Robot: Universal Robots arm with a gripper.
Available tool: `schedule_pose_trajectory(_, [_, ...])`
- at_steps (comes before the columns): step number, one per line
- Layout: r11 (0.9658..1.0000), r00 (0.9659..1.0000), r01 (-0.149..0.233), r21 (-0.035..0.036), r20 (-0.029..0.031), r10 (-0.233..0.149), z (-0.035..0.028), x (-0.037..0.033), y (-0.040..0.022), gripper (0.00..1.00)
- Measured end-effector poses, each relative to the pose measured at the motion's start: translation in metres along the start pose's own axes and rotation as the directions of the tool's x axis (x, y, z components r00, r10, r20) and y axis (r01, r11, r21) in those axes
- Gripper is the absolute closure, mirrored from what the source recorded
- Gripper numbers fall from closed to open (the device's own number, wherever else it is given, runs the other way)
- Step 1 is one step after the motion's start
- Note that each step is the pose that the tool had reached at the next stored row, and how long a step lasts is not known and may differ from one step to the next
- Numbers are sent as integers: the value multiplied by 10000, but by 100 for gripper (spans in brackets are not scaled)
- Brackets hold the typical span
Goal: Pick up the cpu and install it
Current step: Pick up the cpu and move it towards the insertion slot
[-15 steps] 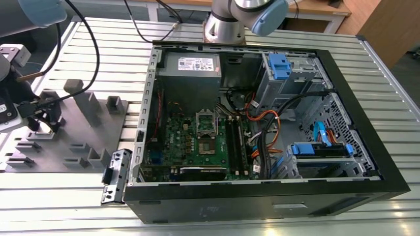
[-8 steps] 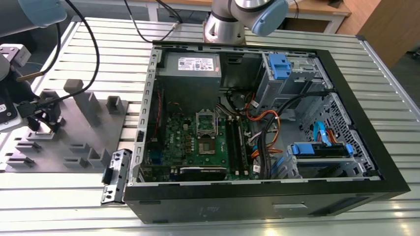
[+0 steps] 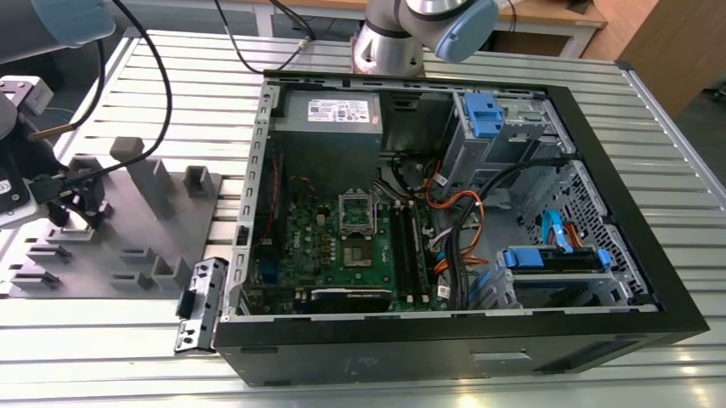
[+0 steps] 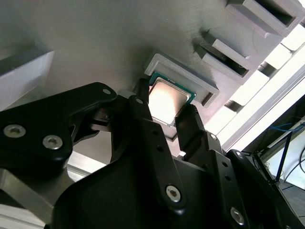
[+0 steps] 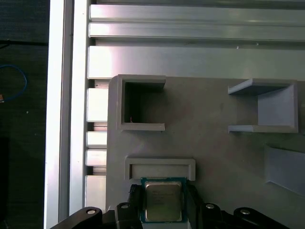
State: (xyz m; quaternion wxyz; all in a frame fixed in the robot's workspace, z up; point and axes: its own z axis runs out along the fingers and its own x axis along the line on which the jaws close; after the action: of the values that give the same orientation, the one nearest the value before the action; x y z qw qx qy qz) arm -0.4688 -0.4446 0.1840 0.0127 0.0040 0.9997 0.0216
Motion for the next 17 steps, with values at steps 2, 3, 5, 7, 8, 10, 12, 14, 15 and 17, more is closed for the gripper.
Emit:
schedule_pose_trajectory(2, [10000,10000,0,0,0,0,0,0,0,53])
schedule_pose_trajectory(3, [10000,10000,0,0,0,0,-1,0,0,53])
schedule_pose_trajectory(5, [10000,10000,0,2,-3,0,-8,0,0,53])
schedule_pose_trajectory(7, [10000,10000,0,2,-3,0,-33,0,1,53])
schedule_pose_trajectory(8, [10000,10000,0,0,0,0,-49,-1,2,53])
schedule_pose_trajectory(10, [10000,10000,0,0,0,0,-87,-2,4,53])
schedule_pose_trajectory(12, [10000,10000,0,0,-1,0,-127,-3,6,53])
schedule_pose_trajectory(14, [10000,10000,0,1,-1,0,-176,-4,8,53])
schedule_pose_trajectory(15, [10000,10000,0,0,0,0,-203,-5,9,53])
schedule_pose_trajectory(17, [10000,10000,0,0,0,0,-272,-7,12,53])
